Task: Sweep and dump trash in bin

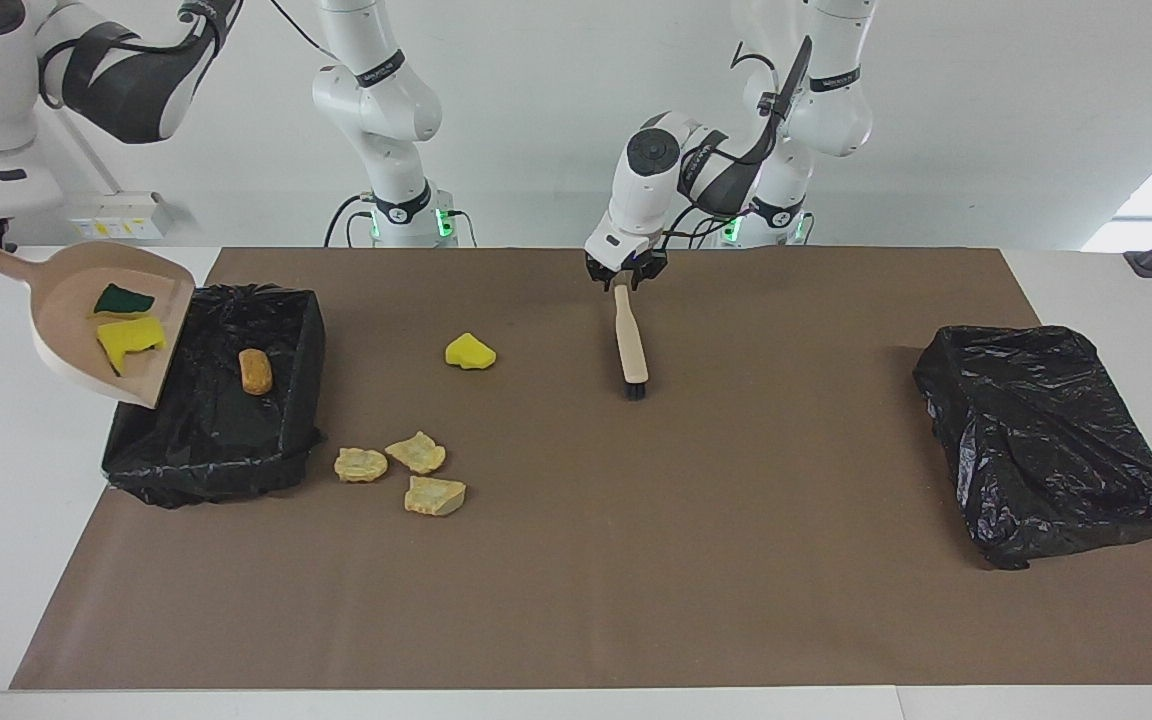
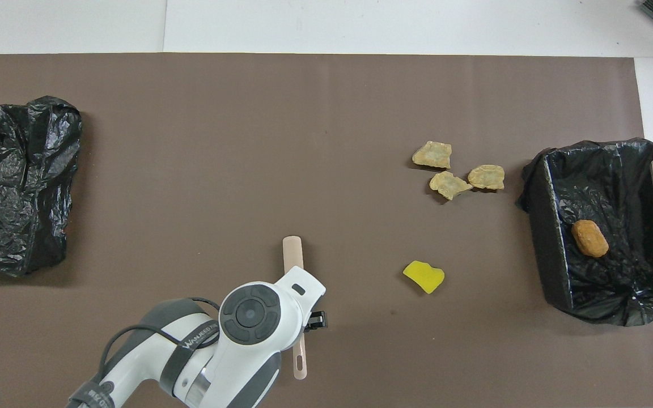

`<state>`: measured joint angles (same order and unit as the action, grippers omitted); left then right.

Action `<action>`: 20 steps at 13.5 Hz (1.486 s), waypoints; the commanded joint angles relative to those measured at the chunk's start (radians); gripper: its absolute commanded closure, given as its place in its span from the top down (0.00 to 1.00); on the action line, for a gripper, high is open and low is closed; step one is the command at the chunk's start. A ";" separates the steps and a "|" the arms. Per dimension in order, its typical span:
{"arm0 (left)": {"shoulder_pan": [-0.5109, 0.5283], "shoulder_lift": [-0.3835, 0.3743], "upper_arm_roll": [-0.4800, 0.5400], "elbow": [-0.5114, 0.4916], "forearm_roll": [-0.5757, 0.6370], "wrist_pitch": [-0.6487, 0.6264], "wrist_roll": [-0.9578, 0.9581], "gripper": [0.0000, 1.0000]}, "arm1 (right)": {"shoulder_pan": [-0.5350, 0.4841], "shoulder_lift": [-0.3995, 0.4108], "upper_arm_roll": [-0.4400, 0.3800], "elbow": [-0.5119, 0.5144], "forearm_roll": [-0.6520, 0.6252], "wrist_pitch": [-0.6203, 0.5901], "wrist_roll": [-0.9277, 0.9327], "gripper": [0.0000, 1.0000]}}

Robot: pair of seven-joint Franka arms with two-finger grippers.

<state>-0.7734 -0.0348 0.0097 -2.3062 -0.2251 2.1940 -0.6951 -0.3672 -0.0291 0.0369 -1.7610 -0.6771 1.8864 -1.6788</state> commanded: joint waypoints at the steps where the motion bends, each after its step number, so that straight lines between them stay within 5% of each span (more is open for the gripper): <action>1: 0.116 -0.005 0.000 0.056 -0.002 -0.051 0.055 1.00 | 0.017 -0.081 0.015 -0.110 -0.045 0.013 0.094 0.00; 7: 0.422 -0.082 0.001 0.145 0.024 -0.167 0.284 1.00 | 0.027 -0.089 0.012 -0.049 -0.088 0.003 -0.033 0.00; 13: 0.658 -0.106 0.001 0.243 0.168 -0.336 0.627 1.00 | 0.103 -0.111 0.021 -0.135 -0.162 0.020 0.085 0.00; 17: 0.735 -0.080 0.001 0.359 0.197 -0.365 0.720 1.00 | 0.108 -0.114 0.021 -0.131 -0.205 -0.006 0.091 0.00; 20: 0.727 -0.013 -0.001 0.561 0.207 -0.555 0.718 1.00 | 0.096 -0.114 0.020 -0.071 -0.203 -0.026 -0.002 0.00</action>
<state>-0.0465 -0.1161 0.0200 -1.8935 -0.0426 1.7636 0.0189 -0.2572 -0.1280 0.0518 -1.8583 -0.8627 1.8789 -1.6261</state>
